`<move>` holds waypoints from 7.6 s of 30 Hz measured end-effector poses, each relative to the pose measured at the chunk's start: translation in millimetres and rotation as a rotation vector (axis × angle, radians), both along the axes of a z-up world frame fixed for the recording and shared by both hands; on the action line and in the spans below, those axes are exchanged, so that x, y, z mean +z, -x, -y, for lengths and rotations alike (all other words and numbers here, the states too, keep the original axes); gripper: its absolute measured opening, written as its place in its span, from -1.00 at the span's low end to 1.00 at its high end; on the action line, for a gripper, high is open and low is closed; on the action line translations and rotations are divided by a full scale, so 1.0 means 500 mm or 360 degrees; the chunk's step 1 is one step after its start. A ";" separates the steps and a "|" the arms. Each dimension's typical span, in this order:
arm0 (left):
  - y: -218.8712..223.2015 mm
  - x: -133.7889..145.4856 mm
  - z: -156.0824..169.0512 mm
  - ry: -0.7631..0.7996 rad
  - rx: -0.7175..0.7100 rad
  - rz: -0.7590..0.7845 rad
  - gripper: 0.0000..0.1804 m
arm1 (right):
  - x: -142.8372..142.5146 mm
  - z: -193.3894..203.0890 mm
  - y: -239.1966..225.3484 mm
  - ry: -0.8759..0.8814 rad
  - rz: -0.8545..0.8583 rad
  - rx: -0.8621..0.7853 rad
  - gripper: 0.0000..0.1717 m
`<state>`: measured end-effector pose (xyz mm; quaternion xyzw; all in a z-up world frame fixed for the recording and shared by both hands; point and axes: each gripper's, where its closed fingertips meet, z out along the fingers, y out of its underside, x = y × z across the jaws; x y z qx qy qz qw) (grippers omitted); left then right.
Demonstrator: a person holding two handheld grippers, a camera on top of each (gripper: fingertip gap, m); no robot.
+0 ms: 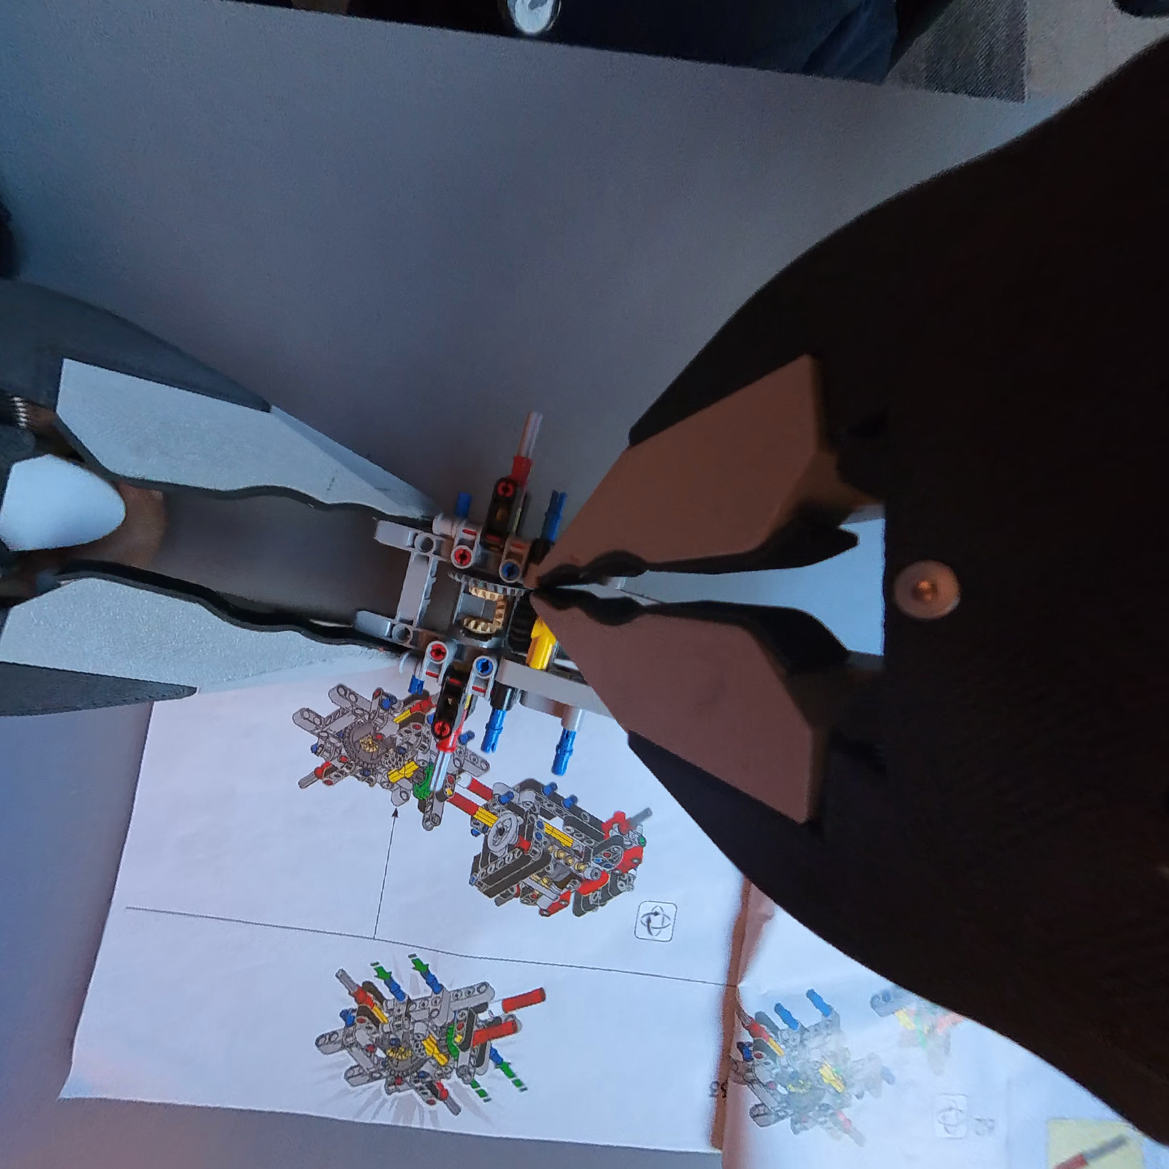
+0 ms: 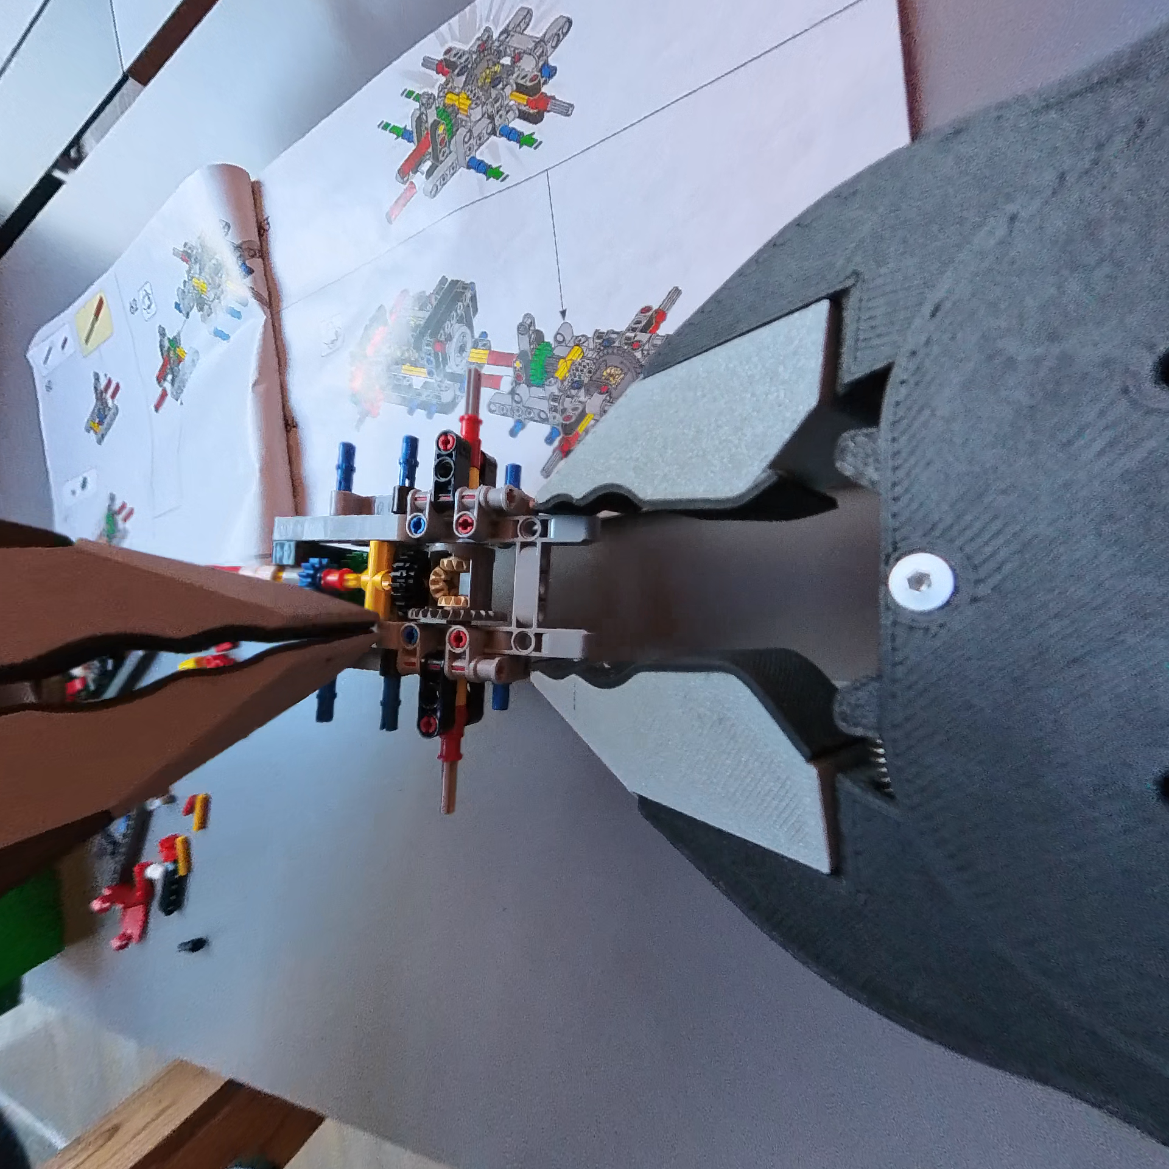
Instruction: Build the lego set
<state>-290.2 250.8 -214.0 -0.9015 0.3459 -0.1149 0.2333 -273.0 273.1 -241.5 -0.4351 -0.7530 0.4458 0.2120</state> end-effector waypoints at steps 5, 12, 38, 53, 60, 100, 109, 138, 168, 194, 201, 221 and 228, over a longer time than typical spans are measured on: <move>-0.001 0.039 0.002 0.0126 -0.0013 -0.0093 -1.00 | 0.033 0.017 0.003 0.0249 -0.0029 0.0003 -0.51; -0.022 0.108 0.032 0.0253 -0.0023 -0.0249 -1.00 | 0.111 0.077 -0.017 0.0738 -0.0057 0.0058 -0.52; -0.030 0.076 0.128 -0.0289 -0.0135 -0.0750 -0.47 | 0.065 0.118 -0.066 0.0938 0.0198 0.0179 -0.51; -0.031 0.042 0.096 -0.0329 -0.0493 -0.1070 -0.78 | 0.059 0.118 -0.069 0.1215 0.0427 0.0210 -0.51; -0.031 0.034 0.102 -0.0041 -0.0305 -0.0600 -0.78 | 0.065 0.113 -0.067 0.1345 0.0523 0.0193 -0.51; 0.073 0.005 0.087 0.0643 0.0349 0.0713 -0.18 | -0.044 0.075 -0.073 -0.0330 0.0047 0.0221 -0.20; 0.043 -0.106 0.183 0.0226 0.0211 0.0175 -0.11 | -0.064 0.082 -0.071 -0.0347 0.0159 0.0230 -0.16; -0.012 -0.113 0.141 -0.0220 -0.0137 0.0350 -0.46 | -0.003 0.076 -0.038 -0.0478 0.0234 0.0198 -0.40; 0.057 -0.105 0.155 -0.0339 0.0047 0.0383 -0.14 | 0.120 -0.108 -0.099 0.0445 -0.0564 -0.0613 -0.44; 0.021 -0.079 0.156 -0.0544 -0.0013 0.0131 -0.26 | 0.072 -0.053 -0.025 0.0192 -0.0344 -0.0204 -0.53; 0.006 -0.115 0.162 -0.0392 -0.0026 0.0244 -0.32 | 0.042 -0.021 -0.023 0.0036 -0.0244 -0.0116 -0.49; 0.016 -0.115 0.153 -0.0347 0.0086 0.0292 -0.43 | -0.027 0.056 -0.079 -0.0007 0.0153 0.0218 -0.27; 0.005 -0.114 0.146 -0.0319 0.0070 0.0341 -0.42 | -0.060 0.058 -0.089 -0.0192 0.0226 0.0257 -0.43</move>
